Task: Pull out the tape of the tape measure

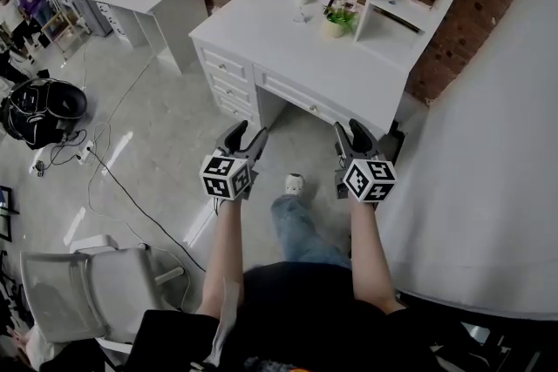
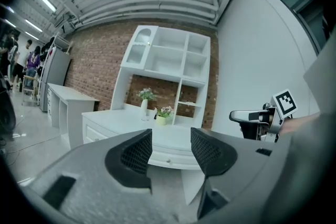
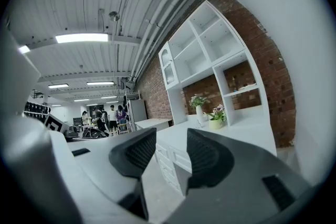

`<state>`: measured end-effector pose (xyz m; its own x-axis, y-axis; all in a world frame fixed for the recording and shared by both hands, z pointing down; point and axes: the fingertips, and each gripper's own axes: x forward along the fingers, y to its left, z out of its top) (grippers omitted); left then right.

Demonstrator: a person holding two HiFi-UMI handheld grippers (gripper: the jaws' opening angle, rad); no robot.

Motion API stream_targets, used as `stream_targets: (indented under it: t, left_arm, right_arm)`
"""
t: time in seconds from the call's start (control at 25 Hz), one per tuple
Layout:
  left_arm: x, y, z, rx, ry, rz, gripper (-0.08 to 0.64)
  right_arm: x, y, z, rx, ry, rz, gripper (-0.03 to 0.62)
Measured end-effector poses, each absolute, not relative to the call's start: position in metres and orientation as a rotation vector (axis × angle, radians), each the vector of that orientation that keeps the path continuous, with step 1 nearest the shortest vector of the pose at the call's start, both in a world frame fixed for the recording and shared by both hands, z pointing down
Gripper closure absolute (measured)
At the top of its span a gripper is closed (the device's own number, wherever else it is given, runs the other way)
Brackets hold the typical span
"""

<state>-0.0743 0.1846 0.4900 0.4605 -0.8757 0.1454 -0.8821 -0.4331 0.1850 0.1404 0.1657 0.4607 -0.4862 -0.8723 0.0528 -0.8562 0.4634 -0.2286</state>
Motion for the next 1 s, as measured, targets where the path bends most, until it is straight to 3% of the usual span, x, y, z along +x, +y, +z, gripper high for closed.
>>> stream_targets:
  t: [0.68, 1.0]
  left_arm:
    - [-0.119, -0.19, 0.504, 2.398, -1.57, 0.037, 0.357]
    - [-0.114, -0.278, 0.518, 2.388, -1.546, 0.078, 0.357]
  right_arm:
    - [0.074, -0.218, 0.472, -1.474, 2.754, -0.378, 0.43]
    - [0.064, -0.3, 0.486, -1.449, 2.777, -0.436, 0.43]
